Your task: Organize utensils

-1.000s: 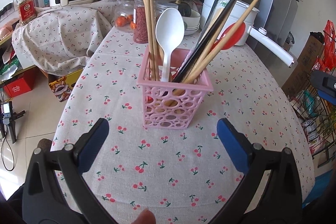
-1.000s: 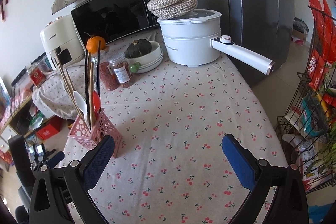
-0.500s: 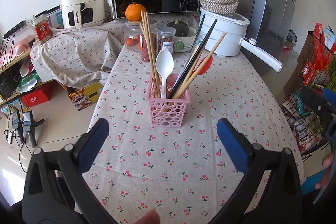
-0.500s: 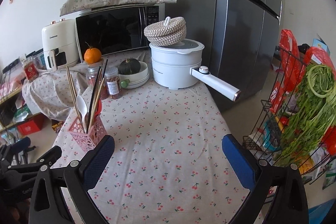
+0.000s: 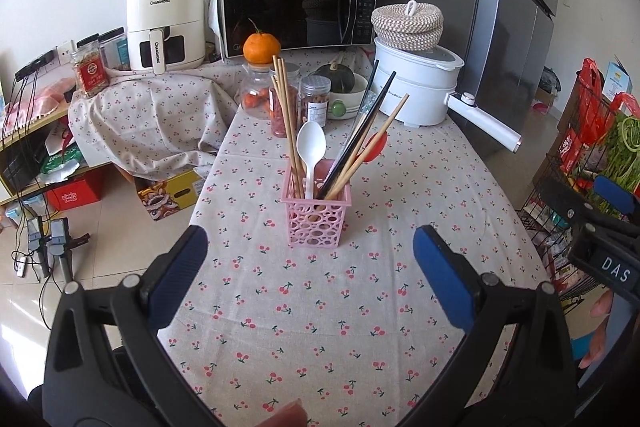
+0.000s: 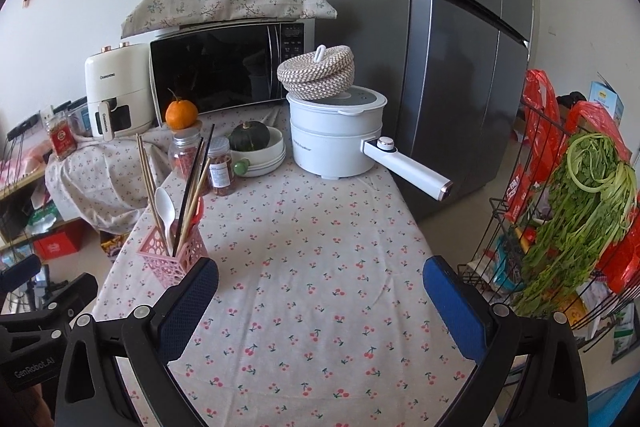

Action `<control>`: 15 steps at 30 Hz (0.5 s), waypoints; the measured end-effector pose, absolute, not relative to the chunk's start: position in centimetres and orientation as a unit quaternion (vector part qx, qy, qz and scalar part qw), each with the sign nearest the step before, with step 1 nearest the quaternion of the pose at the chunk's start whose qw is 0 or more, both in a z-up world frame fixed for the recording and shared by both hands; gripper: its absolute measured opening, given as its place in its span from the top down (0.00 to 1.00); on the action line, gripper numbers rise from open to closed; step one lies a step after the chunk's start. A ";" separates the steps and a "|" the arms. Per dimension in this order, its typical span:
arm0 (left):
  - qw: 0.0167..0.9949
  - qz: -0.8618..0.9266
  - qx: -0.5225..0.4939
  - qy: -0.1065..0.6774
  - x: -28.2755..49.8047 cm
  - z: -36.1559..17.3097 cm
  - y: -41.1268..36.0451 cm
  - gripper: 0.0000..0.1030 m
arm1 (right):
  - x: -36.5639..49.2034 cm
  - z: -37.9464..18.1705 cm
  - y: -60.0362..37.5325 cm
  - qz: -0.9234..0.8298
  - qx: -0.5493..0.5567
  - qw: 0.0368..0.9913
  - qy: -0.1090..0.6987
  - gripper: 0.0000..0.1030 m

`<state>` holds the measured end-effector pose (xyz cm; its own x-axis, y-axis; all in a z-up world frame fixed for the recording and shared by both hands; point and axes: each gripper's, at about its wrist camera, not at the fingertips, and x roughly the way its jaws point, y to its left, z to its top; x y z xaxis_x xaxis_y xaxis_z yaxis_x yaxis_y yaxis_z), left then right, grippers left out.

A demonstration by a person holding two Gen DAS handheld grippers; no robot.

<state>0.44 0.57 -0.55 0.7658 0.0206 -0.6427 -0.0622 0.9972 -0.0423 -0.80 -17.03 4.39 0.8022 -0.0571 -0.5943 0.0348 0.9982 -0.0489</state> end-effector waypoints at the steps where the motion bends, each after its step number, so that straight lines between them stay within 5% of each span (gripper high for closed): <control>1: 0.939 0.021 -0.032 0.343 0.3 -0.5 0.5 0.01 | -0.8 4.4 -17.0 -0.023 -0.017 0.949 0.313 0.00; 15: 0.939 -0.001 -0.035 0.342 0.0 -0.3 -0.4 0.01 | -0.8 4.4 -17.4 -0.017 -0.007 0.949 0.314 0.00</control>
